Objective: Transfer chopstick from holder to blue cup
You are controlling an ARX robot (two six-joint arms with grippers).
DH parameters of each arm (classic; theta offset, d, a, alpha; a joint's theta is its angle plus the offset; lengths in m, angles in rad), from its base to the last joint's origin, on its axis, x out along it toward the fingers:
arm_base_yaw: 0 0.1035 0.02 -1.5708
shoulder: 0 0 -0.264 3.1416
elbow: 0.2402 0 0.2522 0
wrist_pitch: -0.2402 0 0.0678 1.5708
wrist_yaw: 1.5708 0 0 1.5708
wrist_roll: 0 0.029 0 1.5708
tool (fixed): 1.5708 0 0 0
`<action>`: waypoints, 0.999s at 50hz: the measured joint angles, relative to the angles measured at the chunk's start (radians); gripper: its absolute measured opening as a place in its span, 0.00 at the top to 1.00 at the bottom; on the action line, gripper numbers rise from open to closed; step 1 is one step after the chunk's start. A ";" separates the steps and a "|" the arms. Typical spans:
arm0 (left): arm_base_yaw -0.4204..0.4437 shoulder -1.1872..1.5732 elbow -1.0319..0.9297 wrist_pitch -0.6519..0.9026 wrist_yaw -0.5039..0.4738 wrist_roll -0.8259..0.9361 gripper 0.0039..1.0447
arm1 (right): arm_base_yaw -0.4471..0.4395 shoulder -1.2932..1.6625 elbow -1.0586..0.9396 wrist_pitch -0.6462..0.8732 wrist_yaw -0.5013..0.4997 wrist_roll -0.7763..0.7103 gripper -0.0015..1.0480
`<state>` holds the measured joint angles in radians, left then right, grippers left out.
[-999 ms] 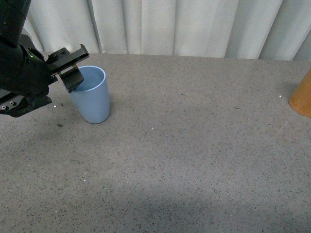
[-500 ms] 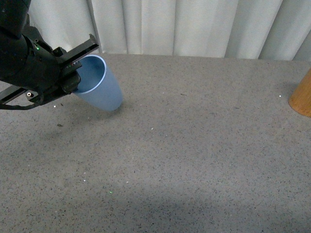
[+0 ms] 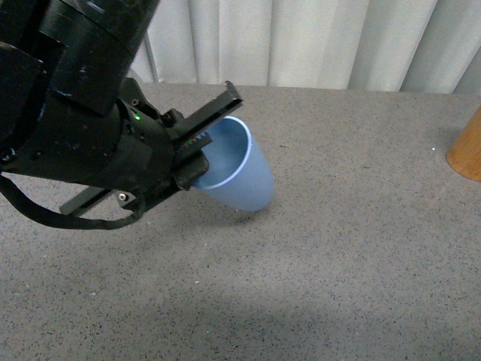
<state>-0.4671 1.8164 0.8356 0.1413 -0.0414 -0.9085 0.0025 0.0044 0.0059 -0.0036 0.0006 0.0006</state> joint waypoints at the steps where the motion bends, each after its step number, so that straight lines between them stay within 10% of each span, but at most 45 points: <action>1: -0.011 0.001 0.000 0.000 0.008 -0.014 0.97 | 0.000 0.000 0.000 0.000 0.000 0.000 0.09; 50: -0.139 0.151 0.158 -0.043 -0.093 -0.211 0.97 | 0.000 0.000 0.000 0.000 0.000 0.000 0.09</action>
<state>-0.6060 1.9675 0.9939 0.0982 -0.1341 -1.1198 0.0025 0.0044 0.0059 -0.0036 0.0010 0.0006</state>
